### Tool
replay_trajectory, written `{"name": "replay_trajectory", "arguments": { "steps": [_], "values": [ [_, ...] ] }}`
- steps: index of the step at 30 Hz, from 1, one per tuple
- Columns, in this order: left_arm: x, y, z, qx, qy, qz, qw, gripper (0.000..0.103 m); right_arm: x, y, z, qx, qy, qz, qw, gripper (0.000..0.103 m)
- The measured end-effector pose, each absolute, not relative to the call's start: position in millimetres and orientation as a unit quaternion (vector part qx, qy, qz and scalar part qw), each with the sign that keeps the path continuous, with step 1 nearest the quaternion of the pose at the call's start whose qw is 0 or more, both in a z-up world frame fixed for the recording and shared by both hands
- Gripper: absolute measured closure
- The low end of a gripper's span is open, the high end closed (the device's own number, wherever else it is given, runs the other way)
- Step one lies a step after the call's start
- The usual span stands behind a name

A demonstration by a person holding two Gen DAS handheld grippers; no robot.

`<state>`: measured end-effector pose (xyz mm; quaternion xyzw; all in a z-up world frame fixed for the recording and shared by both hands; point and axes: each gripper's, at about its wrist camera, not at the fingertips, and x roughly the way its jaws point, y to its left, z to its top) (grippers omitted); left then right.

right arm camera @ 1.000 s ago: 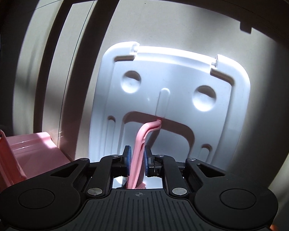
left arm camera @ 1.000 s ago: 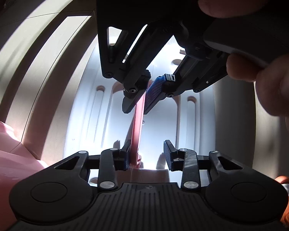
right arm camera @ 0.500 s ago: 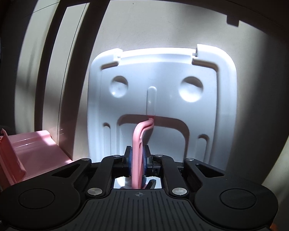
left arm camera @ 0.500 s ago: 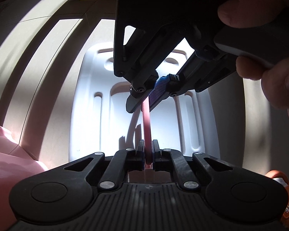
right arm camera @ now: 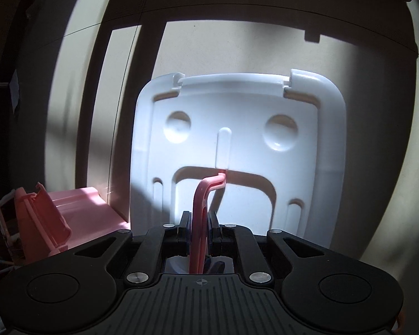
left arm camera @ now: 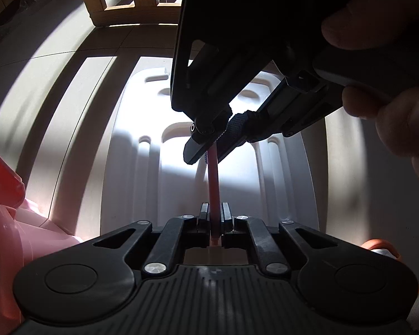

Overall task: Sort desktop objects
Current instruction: 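Lift the white lid by its handle with both grippers toward the pink bin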

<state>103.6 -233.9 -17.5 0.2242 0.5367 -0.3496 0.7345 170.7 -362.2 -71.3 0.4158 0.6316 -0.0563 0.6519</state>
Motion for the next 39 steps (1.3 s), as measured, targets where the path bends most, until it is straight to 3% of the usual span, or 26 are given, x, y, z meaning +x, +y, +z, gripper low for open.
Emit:
{"name": "replay_trajectory", "arguments": {
  "steps": [20,39],
  "values": [
    [83.9,-216.2,64.8,0.207,0.488,-0.338,0.778,0.096,155.8,-338.8,20.6,0.403,0.595,-0.033,0.695,0.093],
    [56.4,-122.4,105.9,0.156,0.483,-0.273,0.817,0.096,151.1,-241.3,64.0,0.355,0.605,0.027,0.712,0.093]
  ]
}}
